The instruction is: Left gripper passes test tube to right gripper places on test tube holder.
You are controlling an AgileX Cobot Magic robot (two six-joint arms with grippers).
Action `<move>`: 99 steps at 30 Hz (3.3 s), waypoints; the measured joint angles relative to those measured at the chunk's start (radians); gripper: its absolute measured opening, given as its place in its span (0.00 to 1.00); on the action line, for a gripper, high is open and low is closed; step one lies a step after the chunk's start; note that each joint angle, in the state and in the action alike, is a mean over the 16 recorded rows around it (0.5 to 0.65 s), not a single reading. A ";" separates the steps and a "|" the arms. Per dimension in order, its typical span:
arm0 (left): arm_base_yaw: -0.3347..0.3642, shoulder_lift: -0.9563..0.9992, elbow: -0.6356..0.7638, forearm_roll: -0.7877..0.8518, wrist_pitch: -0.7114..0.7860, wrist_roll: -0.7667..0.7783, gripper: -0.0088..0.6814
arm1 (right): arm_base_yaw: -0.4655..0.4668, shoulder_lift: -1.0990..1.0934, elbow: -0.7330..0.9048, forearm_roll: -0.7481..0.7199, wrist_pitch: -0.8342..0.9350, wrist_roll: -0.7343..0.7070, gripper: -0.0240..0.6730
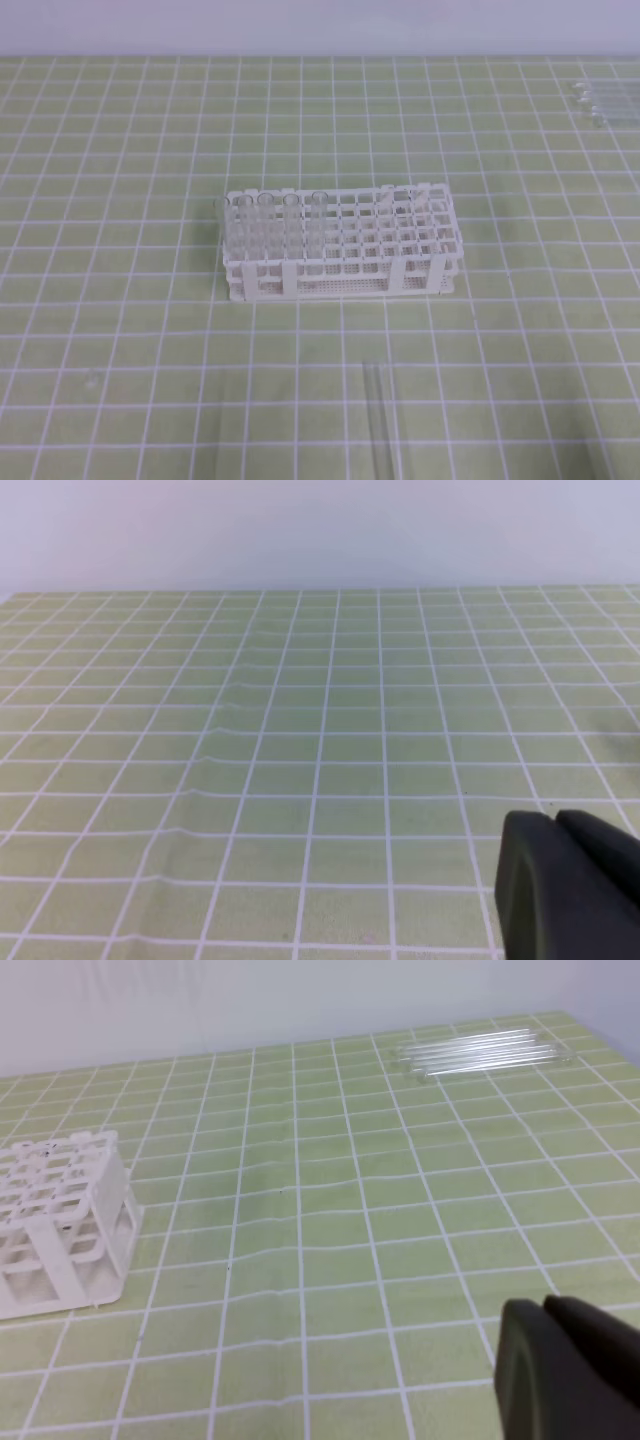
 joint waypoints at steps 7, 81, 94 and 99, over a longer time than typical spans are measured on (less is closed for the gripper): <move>0.000 -0.006 0.000 -0.009 0.000 -0.005 0.01 | 0.000 0.000 0.000 0.000 0.000 0.000 0.01; -0.104 0.873 -0.894 -0.567 0.913 0.267 0.01 | 0.000 0.000 0.000 0.000 0.000 0.000 0.01; -0.718 1.360 -1.070 -0.213 0.862 -0.098 0.01 | 0.000 0.000 0.000 0.000 0.000 0.001 0.01; -0.884 1.535 -1.169 -0.131 0.879 -0.194 0.01 | 0.000 0.000 0.000 0.000 0.000 0.002 0.01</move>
